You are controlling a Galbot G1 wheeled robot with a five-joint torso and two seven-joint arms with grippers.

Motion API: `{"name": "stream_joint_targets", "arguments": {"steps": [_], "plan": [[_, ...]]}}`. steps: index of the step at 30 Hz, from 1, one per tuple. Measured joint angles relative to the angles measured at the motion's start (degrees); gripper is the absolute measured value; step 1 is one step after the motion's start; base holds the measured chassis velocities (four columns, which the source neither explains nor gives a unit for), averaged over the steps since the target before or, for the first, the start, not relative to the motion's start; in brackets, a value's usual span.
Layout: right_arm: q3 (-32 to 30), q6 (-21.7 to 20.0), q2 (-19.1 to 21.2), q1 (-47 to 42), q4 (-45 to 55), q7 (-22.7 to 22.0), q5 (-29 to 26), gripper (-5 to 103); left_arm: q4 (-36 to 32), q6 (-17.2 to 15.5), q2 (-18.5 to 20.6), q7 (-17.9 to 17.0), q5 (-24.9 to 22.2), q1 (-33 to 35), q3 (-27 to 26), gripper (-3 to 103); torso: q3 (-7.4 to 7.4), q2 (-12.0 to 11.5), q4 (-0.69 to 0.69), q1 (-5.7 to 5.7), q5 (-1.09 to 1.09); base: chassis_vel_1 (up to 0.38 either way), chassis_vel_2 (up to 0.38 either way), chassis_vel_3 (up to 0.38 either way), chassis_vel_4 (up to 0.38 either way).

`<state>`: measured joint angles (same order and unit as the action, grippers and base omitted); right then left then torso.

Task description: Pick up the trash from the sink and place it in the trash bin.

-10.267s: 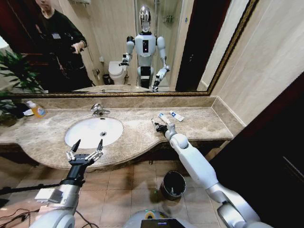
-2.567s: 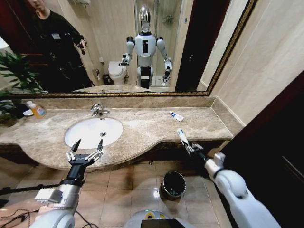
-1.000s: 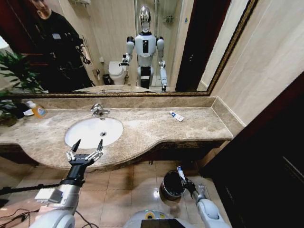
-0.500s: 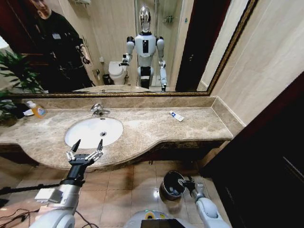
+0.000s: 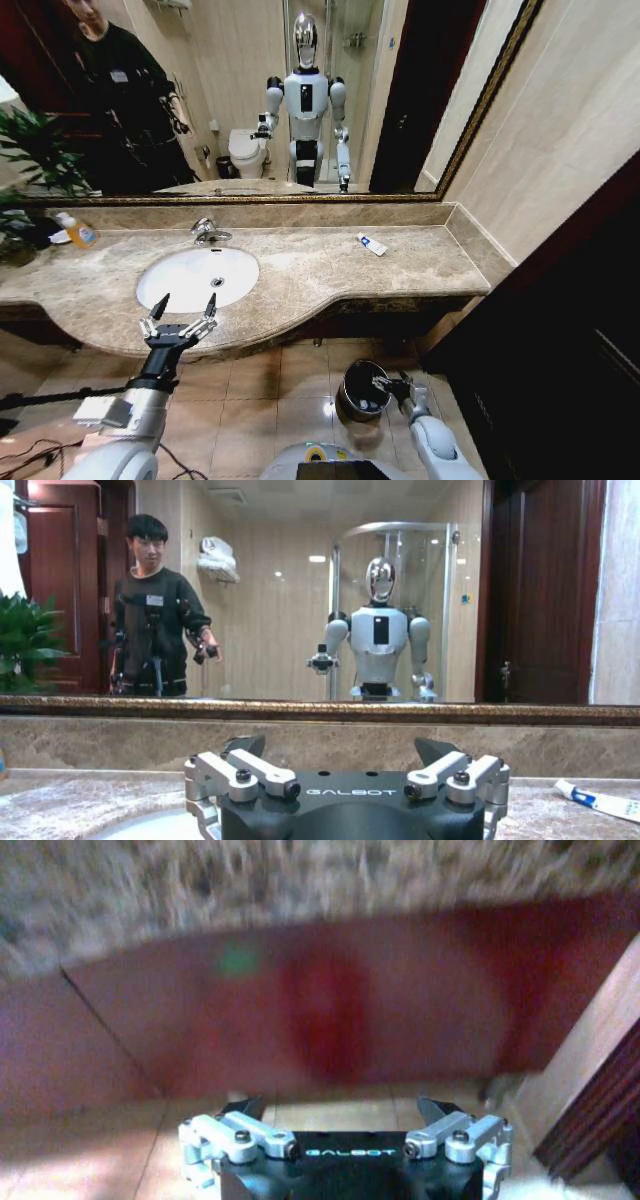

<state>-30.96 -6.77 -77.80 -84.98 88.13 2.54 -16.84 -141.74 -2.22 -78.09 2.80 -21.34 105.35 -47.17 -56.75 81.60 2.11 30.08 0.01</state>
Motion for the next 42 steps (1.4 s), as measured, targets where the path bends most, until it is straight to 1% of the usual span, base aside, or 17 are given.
{"name": "stream_joint_targets", "arguments": {"steps": [2, 6, 8, 12, 14, 16, 17, 19, 22, 24, 25, 28, 30, 32, 33, 36, 42], "plan": [[-0.9, 0.7, 1.8, -2.5, 6.7, -0.8, -0.9, 100, 0.0, 0.0, 0.0, 0.0, 0.0, 0.0, 0.0, 100, 0.0, 0.0, -0.01, 0.0, -0.02, 0.0, 0.0, 0.0, 0.0], [-2.0, 0.4, 3.2, -3.9, 12.0, -0.8, -2.2, 100, 0.0, 0.0, 0.0, 0.0, 0.0, 0.0, 0.0, 100, 0.0, 0.0, -0.01, 0.0, -0.01, 0.0, 0.0, 0.0, 0.0], [-4.0, -1.4, 5.9, -4.6, 21.1, -0.6, -6.1, 100, 0.0, 0.0, 0.0, 0.0, 0.0, 0.0, 0.0, 100, 0.0, 0.0, 0.0, 0.0, -0.04, 0.0, 0.0, 0.0, 0.0], [-4.6, -3.2, 7.4, -3.1, 25.3, -0.8, -8.5, 100, 0.0, 0.0, 0.0, 0.0, 0.0, 0.0, 0.0, 100, 0.0, 0.0, -0.01, 0.0, -0.01, 0.0, 0.0, 0.0, 0.0], [-4.4, -6.0, 9.7, 0.8, 27.3, -2.2, -10.5, 100, 0.0, 0.0, 0.0, 0.0, 0.0, 0.0, 0.0, 100, 0.0, 0.0, -0.01, 0.0, -0.03, 0.0, 0.0, 0.0, 0.0], [-2.2, -8.3, 12.4, 6.9, 26.1, -5.3, -12.4, 100, 0.0, 0.0, 0.0, 0.0, 0.0, 0.0, 0.0, 100, 0.0, 0.0, 0.0, 0.0, 0.01, 0.0, 0.0, 0.0, 0.0], [-2.2, -8.3, 12.4, 6.9, 26.1, -5.3, -12.4, 100, 0.0, 0.0, 0.0, 0.0, 0.0, 0.0, 0.0, 100, 0.0, 0.0, 0.0, 0.0, 0.01, 0.0, 0.0, 0.0, 0.0], [-0.2, -9.8, 15.2, 12.9, 23.1, -6.2, -13.8, 100, 0.0, 0.0, 0.0, 0.0, 0.0, 0.0, 0.0, 100, -0.01, 0.0, 0.01, 0.01, 0.0, 0.0, 0.0, 0.0, 0.0], [0.9, -10.8, 17.2, 16.5, 21.0, -6.2, -15.3, 100, 0.0, 0.0, 0.0, 0.0, 0.0, 0.0, 0.0, 100, -0.01, 0.0, 0.01, 0.01, 0.01, 0.0, 0.0, 0.0, 0.0], [2.5, -11.9, 19.5, 21.8, 17.2, -6.0, -16.9, 100, 0.0, 0.0, 0.0, 0.0, 0.0, 0.0, 0.0, 100, -0.01, 0.0, -0.01, 0.01, -0.01, 0.0, 0.0, 0.0, 0.0], [2.5, -11.9, 19.5, 21.8, 17.2, -6.0, -16.9, 100, 0.0, 0.0, 0.0, 0.0, 0.0, 0.0, 0.0, 100, -0.01, 0.0, -0.01, 0.01, -0.01, 0.0, 0.0, 0.0, 0.0], [6.7, -12.9, 20.9, 30.6, 8.8, -4.3, -18.4, 100, 0.0, 0.0, 0.0, 0.0, 0.0, 0.0, 0.0, 100, -0.01, 0.0, -0.01, 0.0, 0.0, 0.0, 0.0, 0.0, 0.0], [8.4, -13.0, 21.0, 33.6, 6.2, -4.0, -18.8, 100, 0.0, 0.0, 0.0, 0.0, 0.0, 0.0, 0.0, 100, -0.01, 0.0, -0.01, 0.01, 0.01, 0.0, 0.0, 0.0, 0.0], [12.4, -13.1, 20.7, 40.2, 0.1, -3.4, -19.2, 100, 0.0, 0.0, 0.0, 0.0, 0.0, 0.0, 0.0, 100, -0.01, 0.0, 0.0, 0.01, -0.02, 0.0, 0.0, 0.0, 0.0], [12.4, -13.1, 20.7, 40.2, 0.1, -3.4, -19.2, 100, 0.0, 0.0, 0.0, 0.0, 0.0, 0.0, 0.0, 100, -0.01, 0.0, 0.0, 0.01, -0.02, 0.0, 0.0, 0.0, 0.0], [17.2, -12.9, 18.5, 48.5, -8.8, -2.5, -18.9, 100, 0.0, 0.0, 0.0, 0.0, 0.0, 0.0, 0.0, 100, -0.01, 0.0, 0.02, 0.01, -0.03, 0.0, 0.0, 0.0, 0.0], [19.8, -12.2, 16.1, 53.7, -16.5, -2.0, -18.2, 100, 0.0, 0.0, 0.0, 0.0, 0.0, 0.0, 0.0, 100, -0.01, 0.0, 0.01, 0.0, -0.02, 0.0, 0.0, 0.0, 0.0]]}}
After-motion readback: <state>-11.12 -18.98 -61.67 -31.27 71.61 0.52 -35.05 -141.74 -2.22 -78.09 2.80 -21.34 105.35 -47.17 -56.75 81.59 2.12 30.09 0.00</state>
